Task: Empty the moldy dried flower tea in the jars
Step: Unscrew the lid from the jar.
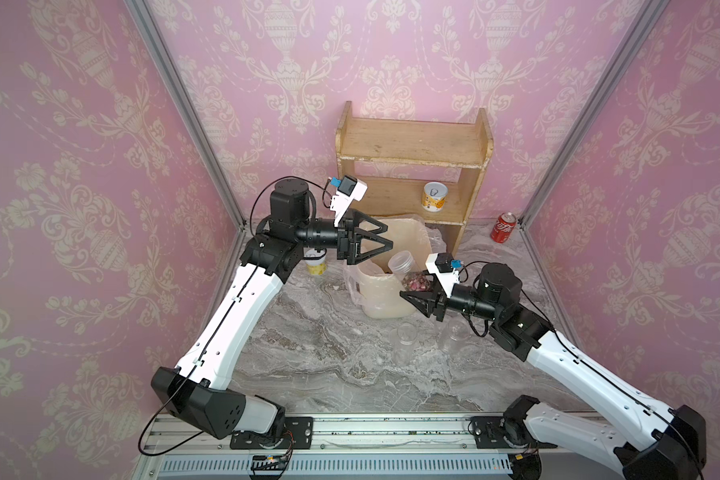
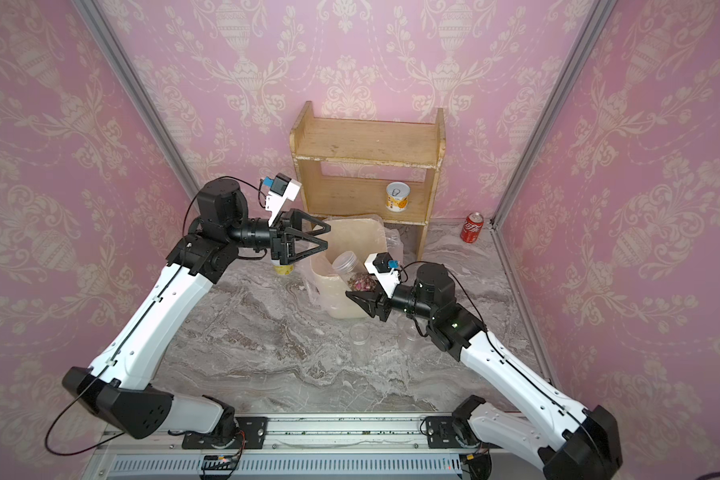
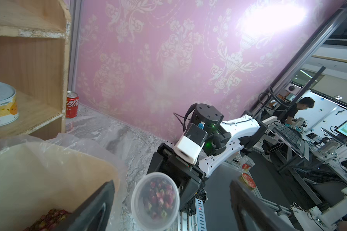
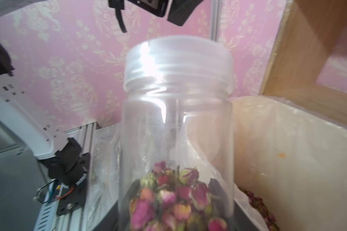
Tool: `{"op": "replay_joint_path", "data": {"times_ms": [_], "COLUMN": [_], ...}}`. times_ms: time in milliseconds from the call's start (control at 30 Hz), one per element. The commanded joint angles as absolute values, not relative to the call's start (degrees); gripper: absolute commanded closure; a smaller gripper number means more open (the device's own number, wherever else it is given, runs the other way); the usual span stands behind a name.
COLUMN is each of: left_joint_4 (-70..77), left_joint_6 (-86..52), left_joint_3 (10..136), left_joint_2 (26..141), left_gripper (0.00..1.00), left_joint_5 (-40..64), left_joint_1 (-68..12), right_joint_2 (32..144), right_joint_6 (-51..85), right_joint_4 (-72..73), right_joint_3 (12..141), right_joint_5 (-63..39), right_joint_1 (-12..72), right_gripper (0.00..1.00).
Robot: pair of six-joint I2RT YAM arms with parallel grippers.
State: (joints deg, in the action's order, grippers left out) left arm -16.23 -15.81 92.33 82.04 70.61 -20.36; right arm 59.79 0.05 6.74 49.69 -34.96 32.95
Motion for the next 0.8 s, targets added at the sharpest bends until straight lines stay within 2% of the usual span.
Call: {"op": "replay_joint_path", "data": {"times_ms": [0, 100, 300, 767], "left_joint_4": [-8.12, -11.30, -32.57, -39.14], "left_joint_6": [-18.71, -15.30, 0.56, 5.31], "left_joint_3": [88.94, 87.37, 91.63, 92.21], "left_joint_2": [82.73, 81.89, 83.35, 82.94], "left_gripper": [0.09, 0.08, 0.05, 0.07], "left_joint_5": [76.20, 74.67, 70.73, 68.54], "left_joint_1": [-19.86, -19.86, -21.44, -24.23], "right_joint_2": [60.97, 61.42, 62.37, 63.81], "right_joint_6": [4.07, 4.42, 4.07, 4.08], "right_joint_4": [5.63, 5.75, 5.07, 4.63], "right_joint_3": [52.88, 53.26, 54.19, 55.02], "right_joint_5": [-46.59, -47.26, -48.05, -48.34], "right_joint_1": [32.26, 32.17, 31.91, 31.82], "right_gripper": [0.95, 0.95, 0.95, 0.95]}}
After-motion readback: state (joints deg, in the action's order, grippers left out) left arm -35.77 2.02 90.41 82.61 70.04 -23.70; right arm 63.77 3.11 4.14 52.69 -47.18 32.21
